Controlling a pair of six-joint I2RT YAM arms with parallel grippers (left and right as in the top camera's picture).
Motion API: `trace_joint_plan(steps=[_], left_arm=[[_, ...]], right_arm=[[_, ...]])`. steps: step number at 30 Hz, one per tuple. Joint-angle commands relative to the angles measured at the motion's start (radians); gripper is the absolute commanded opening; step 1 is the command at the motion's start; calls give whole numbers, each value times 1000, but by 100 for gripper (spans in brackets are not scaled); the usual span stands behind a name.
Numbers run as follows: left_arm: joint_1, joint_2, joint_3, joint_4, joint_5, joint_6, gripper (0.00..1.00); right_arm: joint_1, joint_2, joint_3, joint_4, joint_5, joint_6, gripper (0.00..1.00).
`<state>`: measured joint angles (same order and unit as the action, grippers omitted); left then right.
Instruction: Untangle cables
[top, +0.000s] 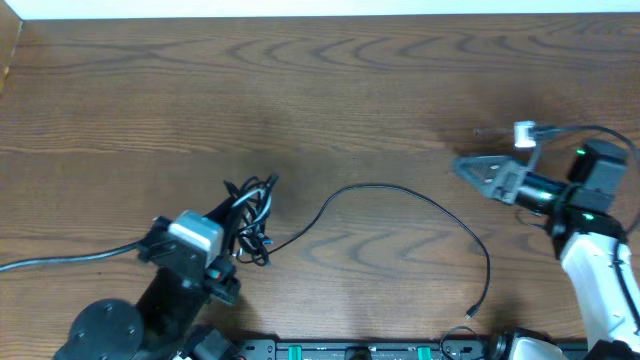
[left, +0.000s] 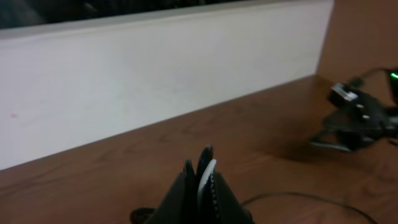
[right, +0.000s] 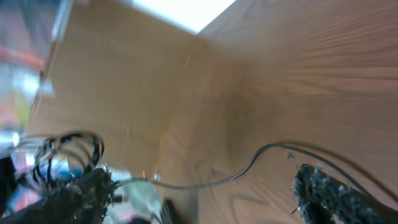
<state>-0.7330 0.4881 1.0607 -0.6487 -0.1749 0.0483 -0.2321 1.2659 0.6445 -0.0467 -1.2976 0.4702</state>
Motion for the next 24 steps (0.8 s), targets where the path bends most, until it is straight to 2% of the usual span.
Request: trace_joint_plan(steps=[1, 3, 10, 17, 19, 24], left_arm=[[3, 45, -10, 34, 54, -2, 8], [3, 79, -10, 68, 62, -2, 8], [3, 214, -10, 194, 134, -3, 8], [3, 334, -10, 358, 155, -116, 8], [3, 358, -10, 406, 117, -176, 8], [3, 381, -10, 485, -84, -382, 7]], right_arm=[[123, 2, 15, 53, 11, -14, 96], [208, 2, 15, 117, 40, -14, 99], [417, 2, 15, 269, 186, 35, 99], [509, 2, 15, 306, 273, 35, 99], [513, 2, 15, 306, 274, 42, 99], [517, 2, 15, 312, 274, 42, 99]])
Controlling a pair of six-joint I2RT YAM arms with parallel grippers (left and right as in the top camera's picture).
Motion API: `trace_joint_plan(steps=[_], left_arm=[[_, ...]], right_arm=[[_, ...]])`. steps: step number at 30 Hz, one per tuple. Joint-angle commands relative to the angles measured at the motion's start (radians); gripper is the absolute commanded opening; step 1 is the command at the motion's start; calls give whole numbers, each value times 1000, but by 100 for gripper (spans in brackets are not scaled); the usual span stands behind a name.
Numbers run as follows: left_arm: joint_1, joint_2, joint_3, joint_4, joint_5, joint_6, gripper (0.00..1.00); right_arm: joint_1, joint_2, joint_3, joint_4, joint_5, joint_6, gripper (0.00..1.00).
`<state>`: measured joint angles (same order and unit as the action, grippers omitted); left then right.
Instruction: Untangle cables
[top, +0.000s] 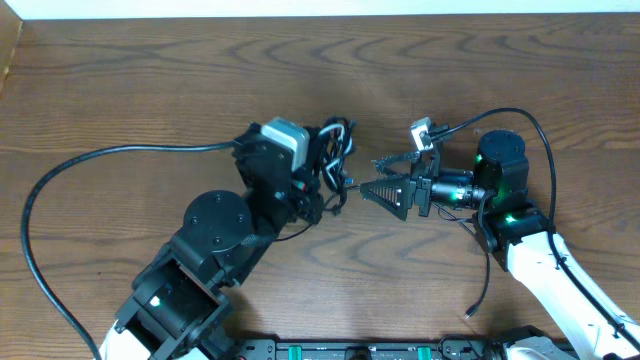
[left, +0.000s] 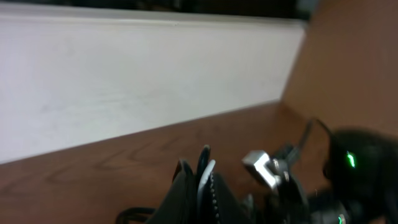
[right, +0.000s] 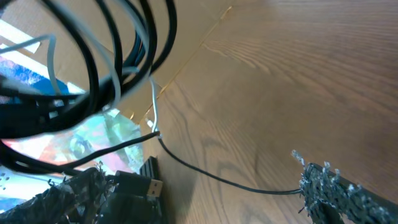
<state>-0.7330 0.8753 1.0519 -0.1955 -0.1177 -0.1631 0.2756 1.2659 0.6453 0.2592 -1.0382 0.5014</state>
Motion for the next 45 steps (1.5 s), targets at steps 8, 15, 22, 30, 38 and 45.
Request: trace_joint_plan(steps=[8, 15, 22, 30, 38, 45], left_arm=[[3, -37, -1, 95, -190, -476, 8], [3, -52, -1, 104, -216, -606, 7], [3, -47, -1, 100, -127, -590, 7], [3, -47, -1, 116, 29, -569, 7], [3, -47, -1, 99, 552, -8, 8], [3, -47, -1, -60, 645, 277, 7]], right_arm=[[8, 2, 14, 45, 58, 42, 99], [8, 2, 14, 90, 97, 45, 99], [8, 2, 14, 221, 102, 52, 99], [7, 2, 14, 266, 160, 51, 99], [0, 2, 14, 268, 201, 45, 99], [-31, 2, 14, 263, 190, 35, 99]])
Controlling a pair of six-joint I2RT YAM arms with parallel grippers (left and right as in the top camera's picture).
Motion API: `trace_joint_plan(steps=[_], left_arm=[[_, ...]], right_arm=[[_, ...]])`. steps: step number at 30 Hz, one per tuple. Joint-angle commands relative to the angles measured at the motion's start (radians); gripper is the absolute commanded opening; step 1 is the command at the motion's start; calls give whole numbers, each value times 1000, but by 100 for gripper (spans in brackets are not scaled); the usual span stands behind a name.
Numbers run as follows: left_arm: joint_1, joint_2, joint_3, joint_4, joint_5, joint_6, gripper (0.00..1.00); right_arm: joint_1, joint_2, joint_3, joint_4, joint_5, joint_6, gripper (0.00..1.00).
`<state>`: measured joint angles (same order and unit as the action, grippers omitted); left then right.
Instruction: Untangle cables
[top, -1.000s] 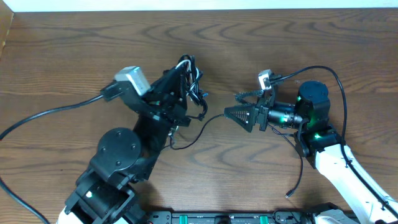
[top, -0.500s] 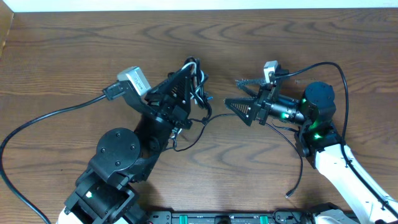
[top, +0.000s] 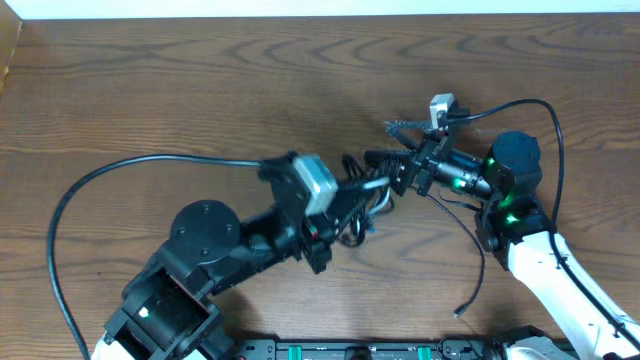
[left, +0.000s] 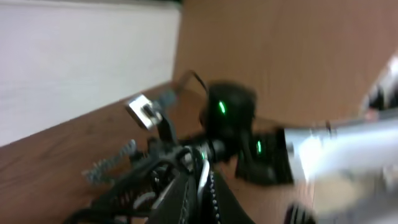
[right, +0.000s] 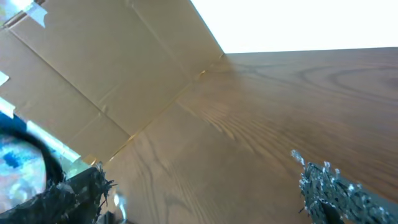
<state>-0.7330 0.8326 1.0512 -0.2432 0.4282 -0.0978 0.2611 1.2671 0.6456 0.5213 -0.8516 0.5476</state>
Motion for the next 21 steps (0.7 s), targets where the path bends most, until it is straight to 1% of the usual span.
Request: trace_joint_plan(steps=[1, 3, 6, 9, 11, 14, 18, 21], left_arm=[[3, -4, 0, -19, 99, 244, 7], [3, -4, 0, -31, 84, 345, 8], [3, -4, 0, -76, -4, 464, 8], [3, -4, 0, -142, -83, 597, 7], [3, -2, 0, -190, -86, 740, 8], [3, 3, 0, -212, -86, 903, 7], [3, 17, 0, -211, -85, 1046, 7], [3, 32, 0, -208, -77, 1112, 7]], right_arm=[[-23, 1, 14, -6, 3, -11, 99], [-37, 1, 14, -22, 3, -14, 99], [-56, 1, 14, -44, -8, -14, 99], [-74, 1, 14, -44, -58, -14, 99], [-90, 1, 14, -43, -86, -14, 99], [-107, 1, 14, -42, -102, -14, 99], [-109, 1, 14, -42, -110, -13, 99], [-109, 1, 14, -40, -132, -13, 99]])
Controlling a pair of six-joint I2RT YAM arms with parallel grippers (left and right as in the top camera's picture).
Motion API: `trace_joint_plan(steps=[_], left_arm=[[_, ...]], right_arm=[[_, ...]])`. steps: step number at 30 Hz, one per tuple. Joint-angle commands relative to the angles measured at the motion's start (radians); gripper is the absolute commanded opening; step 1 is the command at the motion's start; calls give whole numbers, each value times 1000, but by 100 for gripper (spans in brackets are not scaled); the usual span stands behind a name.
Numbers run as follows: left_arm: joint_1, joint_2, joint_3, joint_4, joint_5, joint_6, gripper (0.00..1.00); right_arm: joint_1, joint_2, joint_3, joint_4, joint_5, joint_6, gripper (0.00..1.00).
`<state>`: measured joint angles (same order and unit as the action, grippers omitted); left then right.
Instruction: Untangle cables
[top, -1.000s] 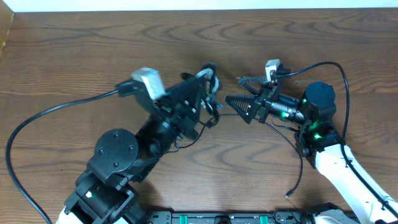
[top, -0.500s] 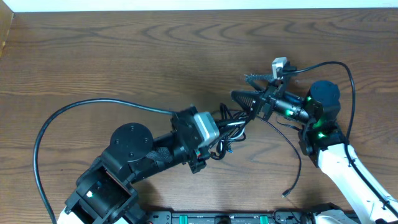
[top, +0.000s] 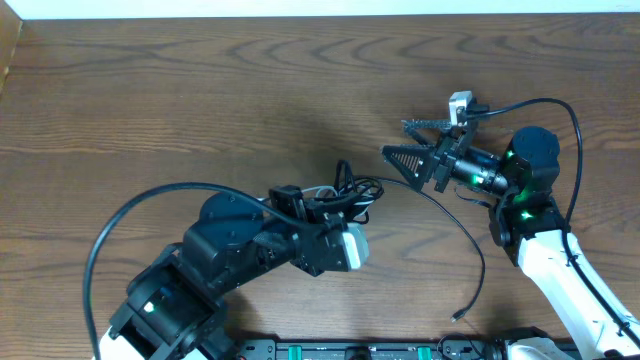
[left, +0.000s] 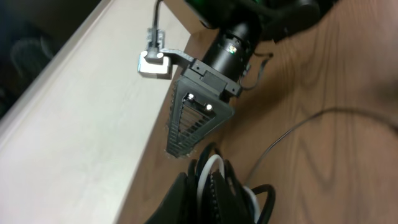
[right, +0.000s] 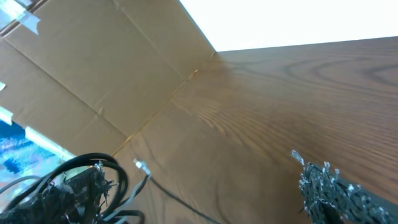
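Observation:
A tangled bundle of black and white cables (top: 348, 190) sits mid-table, pinched by my left gripper (top: 340, 200). The left wrist view shows that gripper (left: 205, 173) shut on a white strand and black loops. One thin black cable (top: 470, 235) leaves the bundle, arcs right and ends loose near the front edge (top: 456, 315). My right gripper (top: 394, 139) stands open just right of the bundle, pointing at it. Between its spread fingers (right: 199, 180) the right wrist view shows bare wood. The bundle (right: 93, 180) lies by the left finger, with a connector tip (right: 138, 165) beside it.
The wooden table (top: 200, 90) stretches wide behind and to the left. The left arm's own black supply cable (top: 110, 240) loops over the front left. A cardboard wall (right: 93, 68) stands at the table's left end. A white wall (left: 81, 106) runs along the back.
The left arm has swung round, and its wrist now lies right of its base with the bundle a little further left. The right gripper, still open, has drawn slightly back to the right.
At first my left gripper held the bundle at the front left, with the right gripper open at the far right. Then the bundle was mid-table with the open right gripper beside it. Later the two were close together. Now they stand a little apart, the bundle still held.

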<state>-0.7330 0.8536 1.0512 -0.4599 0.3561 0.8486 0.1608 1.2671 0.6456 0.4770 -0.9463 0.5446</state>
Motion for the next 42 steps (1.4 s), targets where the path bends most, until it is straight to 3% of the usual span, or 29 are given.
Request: trace_joint_plan(steps=[1, 11, 22, 32, 42], left_arm=[[3, 18, 0, 8, 0, 190, 8], [3, 86, 0, 65, 2, 249, 7], [3, 88, 0, 65, 135, 363, 7], [3, 88, 0, 65, 175, 401, 7], [3, 89, 0, 64, 175, 415, 8]], right_arm=[[-9, 1, 14, 6, -50, -10, 99], [-8, 1, 14, 6, -138, 75, 99], [-8, 1, 14, 30, -163, 346, 99], [-8, 1, 14, 193, -216, 534, 99], [-8, 1, 14, 193, -274, 786, 96]])
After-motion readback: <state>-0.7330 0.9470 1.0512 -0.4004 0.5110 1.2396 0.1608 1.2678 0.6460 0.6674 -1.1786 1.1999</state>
